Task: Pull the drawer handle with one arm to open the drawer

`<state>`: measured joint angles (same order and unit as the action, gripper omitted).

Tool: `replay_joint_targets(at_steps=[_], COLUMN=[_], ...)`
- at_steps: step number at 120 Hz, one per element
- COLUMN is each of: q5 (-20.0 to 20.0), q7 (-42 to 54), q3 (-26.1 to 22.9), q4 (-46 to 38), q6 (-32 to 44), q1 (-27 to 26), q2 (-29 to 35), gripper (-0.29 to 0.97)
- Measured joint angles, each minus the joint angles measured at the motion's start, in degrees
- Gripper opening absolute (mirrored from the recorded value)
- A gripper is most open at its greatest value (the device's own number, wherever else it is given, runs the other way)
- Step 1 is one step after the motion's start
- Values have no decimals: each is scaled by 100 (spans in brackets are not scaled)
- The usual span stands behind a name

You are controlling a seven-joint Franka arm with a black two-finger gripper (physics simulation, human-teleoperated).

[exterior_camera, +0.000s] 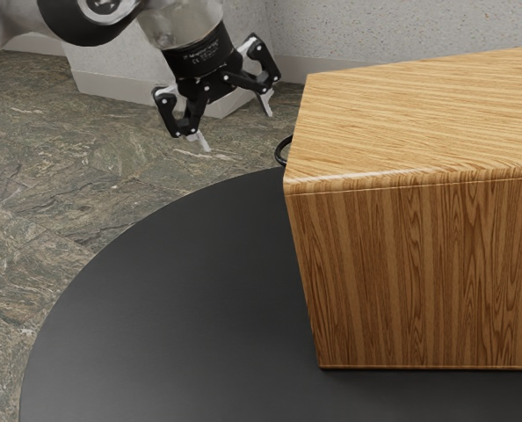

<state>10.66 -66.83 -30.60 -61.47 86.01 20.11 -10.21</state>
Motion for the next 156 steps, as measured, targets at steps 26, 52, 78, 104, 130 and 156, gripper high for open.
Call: replay_joint_targets(at_steps=[26,52,78,104,130,156], q5=[-126,-511,781,1076,1118,1099], q7=[993,1717,1987,2164,2292,2389], q3=[11,-2033,-6509,-6742,-6652,-6256], q4=[-15,-858,-1377,-1742,-1883,-1899], q6=[747,1018,1221,1363,1569,1710], q1=[271,2174,5786,5894,5644,5383], q2=[-194,137,-1017,-1417,-1463,-1492], gripper=[68,68,68,68,68,68])
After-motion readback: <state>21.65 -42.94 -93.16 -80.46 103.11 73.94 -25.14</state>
